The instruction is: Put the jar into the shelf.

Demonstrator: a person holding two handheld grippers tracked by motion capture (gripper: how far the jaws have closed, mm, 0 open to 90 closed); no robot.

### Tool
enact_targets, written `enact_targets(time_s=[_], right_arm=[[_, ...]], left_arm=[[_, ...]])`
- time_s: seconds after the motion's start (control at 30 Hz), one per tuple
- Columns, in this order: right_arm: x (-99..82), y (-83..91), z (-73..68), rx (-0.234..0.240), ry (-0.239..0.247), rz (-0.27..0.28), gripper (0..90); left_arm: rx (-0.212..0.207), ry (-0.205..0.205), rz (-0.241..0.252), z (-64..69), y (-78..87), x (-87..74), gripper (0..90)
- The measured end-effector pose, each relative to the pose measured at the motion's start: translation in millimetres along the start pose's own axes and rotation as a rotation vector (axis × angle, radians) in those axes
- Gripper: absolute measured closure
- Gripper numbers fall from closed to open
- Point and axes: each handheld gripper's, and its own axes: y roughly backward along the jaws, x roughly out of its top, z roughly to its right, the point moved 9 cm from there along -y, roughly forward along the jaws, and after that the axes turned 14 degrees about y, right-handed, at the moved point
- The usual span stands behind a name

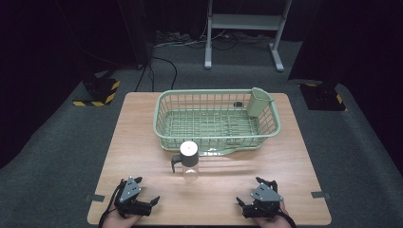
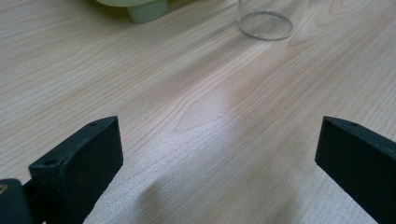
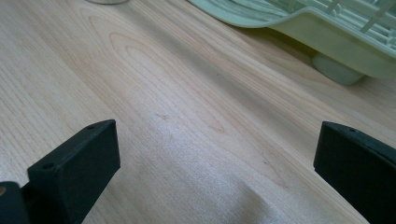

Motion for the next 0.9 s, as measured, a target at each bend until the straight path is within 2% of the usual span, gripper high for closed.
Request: enact_targets(time_s=[0.2, 0.63, 0.9], right_arm=[[-0.3, -0.8, 0.3, -0.005, 0.007, -0.007, 0.3], [-1.4, -2.5, 0.6, -0.011, 0.004, -0.028, 0.3], [-1.3, -3.0, -0.4, -0.001, 0.010, -0.031, 0.3]], left_arm=[[0.004, -0.021, 0.003, 1.4, 0.1, -0.2, 1.4], [-0.008, 0.009, 0.028, -0.2, 2.7, 1.3, 1.4], [-0.011, -0.016, 0.028, 1.9, 3.0, 0.9, 1.4]])
